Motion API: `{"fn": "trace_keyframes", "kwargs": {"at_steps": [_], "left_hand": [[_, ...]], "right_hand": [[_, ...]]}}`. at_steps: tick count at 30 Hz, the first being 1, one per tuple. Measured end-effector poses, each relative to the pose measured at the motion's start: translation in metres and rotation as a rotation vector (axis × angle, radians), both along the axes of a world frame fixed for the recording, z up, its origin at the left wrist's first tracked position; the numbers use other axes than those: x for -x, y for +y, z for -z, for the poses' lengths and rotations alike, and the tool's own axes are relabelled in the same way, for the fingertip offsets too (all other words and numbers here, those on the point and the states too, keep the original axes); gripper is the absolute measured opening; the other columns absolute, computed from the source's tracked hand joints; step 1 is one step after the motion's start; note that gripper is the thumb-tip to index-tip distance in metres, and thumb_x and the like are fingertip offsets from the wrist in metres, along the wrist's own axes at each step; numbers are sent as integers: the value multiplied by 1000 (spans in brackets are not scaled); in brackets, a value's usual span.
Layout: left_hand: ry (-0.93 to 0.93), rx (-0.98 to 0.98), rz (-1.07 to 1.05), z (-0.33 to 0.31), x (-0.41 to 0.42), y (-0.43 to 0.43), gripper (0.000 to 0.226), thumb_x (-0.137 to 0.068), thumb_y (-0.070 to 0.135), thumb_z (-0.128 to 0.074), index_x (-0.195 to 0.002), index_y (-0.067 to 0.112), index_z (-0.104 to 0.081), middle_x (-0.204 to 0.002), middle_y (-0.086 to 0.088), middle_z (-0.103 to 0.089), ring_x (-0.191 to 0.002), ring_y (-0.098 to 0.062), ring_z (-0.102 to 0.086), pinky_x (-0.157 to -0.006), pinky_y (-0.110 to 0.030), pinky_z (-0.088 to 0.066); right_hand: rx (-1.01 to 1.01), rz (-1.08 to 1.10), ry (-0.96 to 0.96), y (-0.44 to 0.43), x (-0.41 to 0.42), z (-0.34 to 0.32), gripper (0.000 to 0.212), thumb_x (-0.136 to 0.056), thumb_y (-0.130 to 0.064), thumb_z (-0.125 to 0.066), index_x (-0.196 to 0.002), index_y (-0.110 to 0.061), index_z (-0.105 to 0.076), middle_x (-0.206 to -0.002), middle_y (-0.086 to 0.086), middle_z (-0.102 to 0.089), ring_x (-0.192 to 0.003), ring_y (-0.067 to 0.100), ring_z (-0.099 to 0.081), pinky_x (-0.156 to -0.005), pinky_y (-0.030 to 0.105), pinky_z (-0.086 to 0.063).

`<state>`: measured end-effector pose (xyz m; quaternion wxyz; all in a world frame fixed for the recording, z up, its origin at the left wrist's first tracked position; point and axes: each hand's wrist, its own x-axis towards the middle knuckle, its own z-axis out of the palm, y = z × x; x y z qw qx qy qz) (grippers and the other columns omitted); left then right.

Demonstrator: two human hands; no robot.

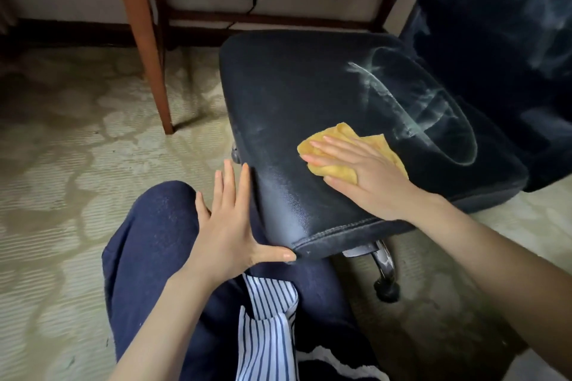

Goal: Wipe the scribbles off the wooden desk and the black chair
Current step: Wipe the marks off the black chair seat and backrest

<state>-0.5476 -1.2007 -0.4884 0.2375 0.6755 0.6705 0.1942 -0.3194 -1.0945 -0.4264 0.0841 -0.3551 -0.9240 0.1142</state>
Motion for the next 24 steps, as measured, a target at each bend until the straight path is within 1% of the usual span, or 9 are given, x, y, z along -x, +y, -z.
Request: {"fn": "trace_keyframes", "kwargs": {"at_steps": [4,8,11,13,15,16,18,21,24], "left_hand": [[8,4,-40,-4,6,-3,143,-33,94,-39,-132,28,39,-140,6,47,-136,-16,37,-111,-53,14],[18,12,-147,6,8,-3,136,-40,91,-34,-133,24,38,-149,0,38,-140,-18,30,-112,-54,9],[-107,13,-225,15,8,-1,131,-48,88,-37,-139,23,31,-153,2,31,-142,-15,26,-112,-52,10],[-149,-3,-257,19,14,3,130,-51,87,-39,-148,21,17,-157,4,20,-143,-12,21,-113,-50,12],[-115,-36,-266,21,26,9,125,-52,88,-41,-152,24,-2,-159,6,4,-145,-14,13,-113,-51,11],[-88,-63,-261,20,31,13,122,-51,91,-41,-151,28,-9,-159,7,-3,-146,-17,9,-113,-52,9],[-32,-99,-248,19,45,21,118,-47,93,-34,-149,35,-17,-158,11,-9,-146,-22,7,-112,-56,6],[53,-113,-200,17,59,32,119,-44,95,-25,-148,38,-19,-158,13,-3,-145,-24,13,-112,-57,6],[66,-96,-179,16,67,34,125,-39,100,-18,-148,39,-18,-158,13,3,-144,-23,18,-112,-57,7]], "right_hand": [[5,-5,-74,44,53,-2,48,-93,-59,-23,-139,-48,-26,-152,-15,-27,-143,4,-16,-119,36,-8],[-53,20,-161,92,105,0,45,-100,-47,-31,-144,-36,-35,-153,-10,-28,-143,8,-16,-118,36,-6],[-98,24,-264,121,140,2,47,-100,-47,-27,-141,-30,-42,-149,-10,-36,-141,11,-22,-116,37,-10],[-139,26,-294,135,158,2,39,-100,-45,-26,-113,-31,-60,-124,-10,-54,-127,16,-39,-109,39,-19],[-189,62,-302,145,170,2,37,-98,-43,-27,-74,-28,-51,-87,-12,-52,-103,17,-48,-100,41,-27],[-207,83,-308,149,173,2,38,-97,-42,-27,-65,-27,-43,-77,-12,-45,-94,16,-48,-99,43,-29],[-200,111,-295,157,182,3,41,-96,-42,-29,-60,-25,-38,-69,-10,-42,-84,16,-47,-99,44,-31],[-158,159,-275,161,193,4,44,-96,-42,-31,-58,-22,-41,-67,-5,-46,-78,20,-50,-100,43,-32],[-189,159,-294,161,196,5,45,-96,-40,-29,-56,-22,-39,-63,-6,-43,-73,19,-46,-106,45,-26]]}}
